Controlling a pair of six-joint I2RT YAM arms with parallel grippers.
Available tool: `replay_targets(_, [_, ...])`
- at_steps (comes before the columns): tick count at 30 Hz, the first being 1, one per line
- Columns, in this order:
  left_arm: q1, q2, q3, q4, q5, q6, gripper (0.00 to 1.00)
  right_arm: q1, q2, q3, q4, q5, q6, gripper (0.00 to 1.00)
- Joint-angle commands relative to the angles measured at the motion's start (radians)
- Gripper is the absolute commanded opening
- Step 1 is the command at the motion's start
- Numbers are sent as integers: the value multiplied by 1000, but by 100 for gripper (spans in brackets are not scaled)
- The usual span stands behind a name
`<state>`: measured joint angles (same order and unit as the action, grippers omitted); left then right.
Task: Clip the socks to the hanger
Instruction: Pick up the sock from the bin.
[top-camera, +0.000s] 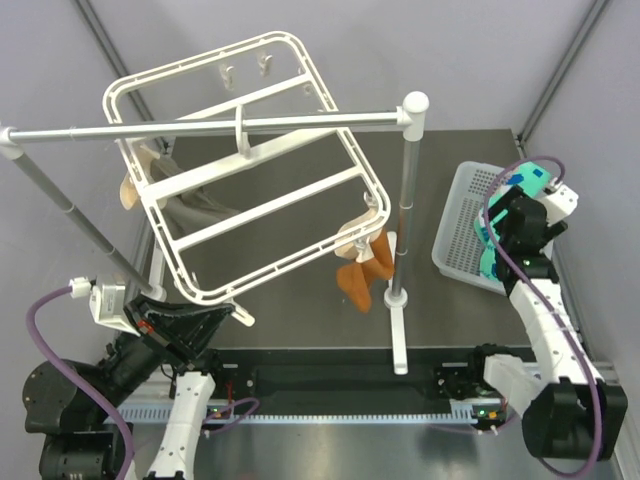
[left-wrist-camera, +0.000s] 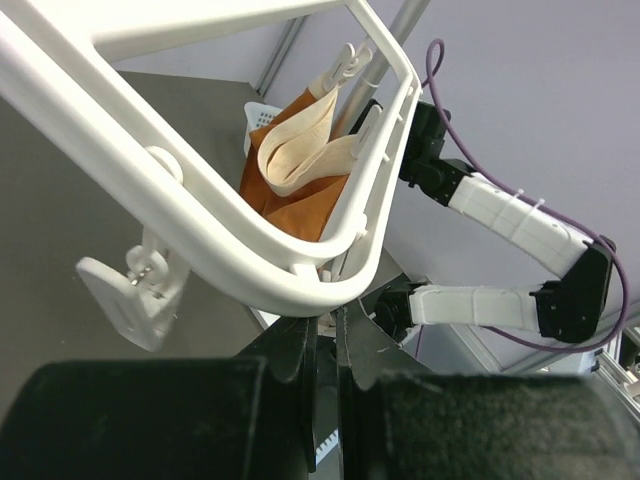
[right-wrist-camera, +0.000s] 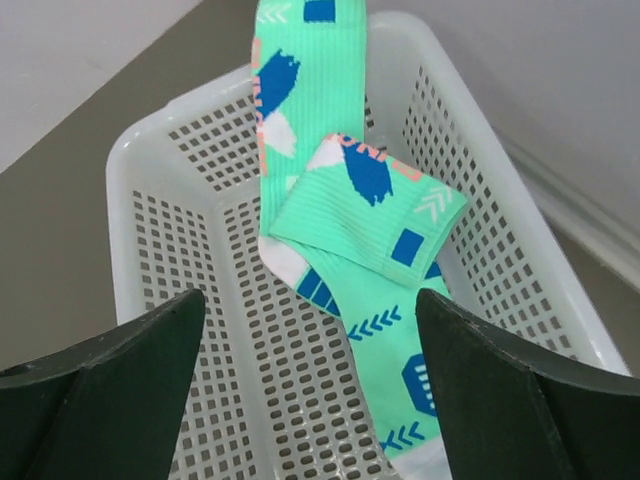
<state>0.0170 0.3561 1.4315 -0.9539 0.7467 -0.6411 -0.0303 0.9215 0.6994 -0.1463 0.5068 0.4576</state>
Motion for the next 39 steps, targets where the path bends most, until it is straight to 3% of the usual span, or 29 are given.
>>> replay_targets(1, [0, 23, 3, 10, -13, 0, 0, -83, 91, 48, 102, -159, 157, 86])
replay_targets(5, [0, 23, 10, 7, -13, -2, 0, -100, 206, 91, 60, -97, 369, 86])
replay_targets(11, [-2, 29, 29, 1, -4, -3, 0, -152, 290, 26, 201, -90, 542, 85])
replay_targets(23, [0, 27, 24, -6, -12, 3, 0, -191, 533, 110, 208, -100, 664, 80])
replay_targets(28, [0, 27, 24, -6, -12, 0, 0, -194, 608, 150, 211, -91, 638, 62])
replay_targets(33, [-2, 26, 23, -6, -17, 3, 0, -195, 645, 155, 231, -74, 592, 53])
replay_targets(39, [0, 27, 26, -8, -12, 4, 0, -203, 663, 135, 284, -71, 537, 35])
